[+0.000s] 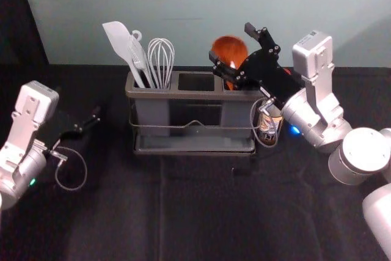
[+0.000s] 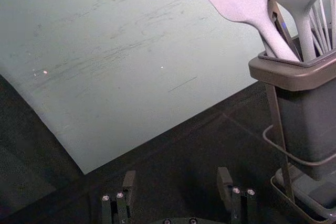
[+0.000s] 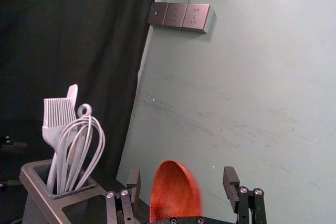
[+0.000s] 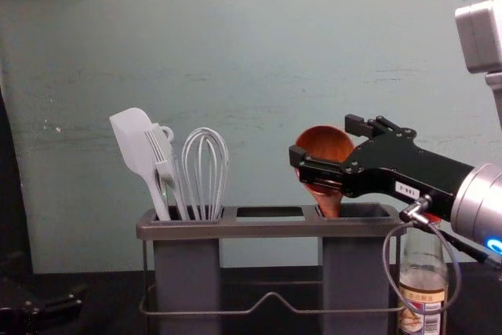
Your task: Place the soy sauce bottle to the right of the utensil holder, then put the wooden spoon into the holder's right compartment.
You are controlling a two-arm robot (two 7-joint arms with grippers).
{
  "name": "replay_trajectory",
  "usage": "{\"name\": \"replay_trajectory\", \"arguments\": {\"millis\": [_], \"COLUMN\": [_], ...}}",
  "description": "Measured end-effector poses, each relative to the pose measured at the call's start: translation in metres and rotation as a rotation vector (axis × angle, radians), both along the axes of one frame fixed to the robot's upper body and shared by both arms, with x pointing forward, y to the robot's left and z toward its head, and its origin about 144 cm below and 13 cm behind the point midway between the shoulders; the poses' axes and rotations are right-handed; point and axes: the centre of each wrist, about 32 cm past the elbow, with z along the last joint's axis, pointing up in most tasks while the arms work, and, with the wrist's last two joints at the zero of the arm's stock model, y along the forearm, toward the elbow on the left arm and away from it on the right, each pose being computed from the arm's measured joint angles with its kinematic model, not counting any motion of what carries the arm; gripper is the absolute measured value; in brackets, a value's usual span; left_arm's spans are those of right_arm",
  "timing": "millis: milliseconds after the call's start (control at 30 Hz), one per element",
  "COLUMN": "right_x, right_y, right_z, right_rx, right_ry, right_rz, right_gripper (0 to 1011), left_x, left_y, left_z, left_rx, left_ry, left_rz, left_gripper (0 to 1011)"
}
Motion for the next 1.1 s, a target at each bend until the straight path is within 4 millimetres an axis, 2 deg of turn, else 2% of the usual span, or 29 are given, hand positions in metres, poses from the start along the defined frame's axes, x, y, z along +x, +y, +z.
{"name": "replay_trajectory", "arguments": {"millis": [200,500,833,1100], "right_x": [-0.004,-0.022,-0.038,-0.044], "right_y": [0.000,-0.011,-0.032,-0.058], "right_z": [0.005,0.027,0.038,0.041], "right_rx": [0.001,0.003,0.015,0.043], "right_ry": [-0.016,-0.094,-0.133,-0.140], "right_rz": [-0.008,-0.030,-0.065,-0.184], "right_gripper": [1002,1002,1002,1002], "left_x": [0.000,0.000,0.000,0.000], "left_y": [0.000,0.000,0.000,0.000], "left_z": [0.000,0.000,0.000,0.000], "left_rx": [0.000,0.000,0.000,0.000], "left_ry": [0.000,0.000,0.000,0.000], "left_rz": [0.000,0.000,0.000,0.000], "left_gripper": [1000,1000,1000,1000]}}
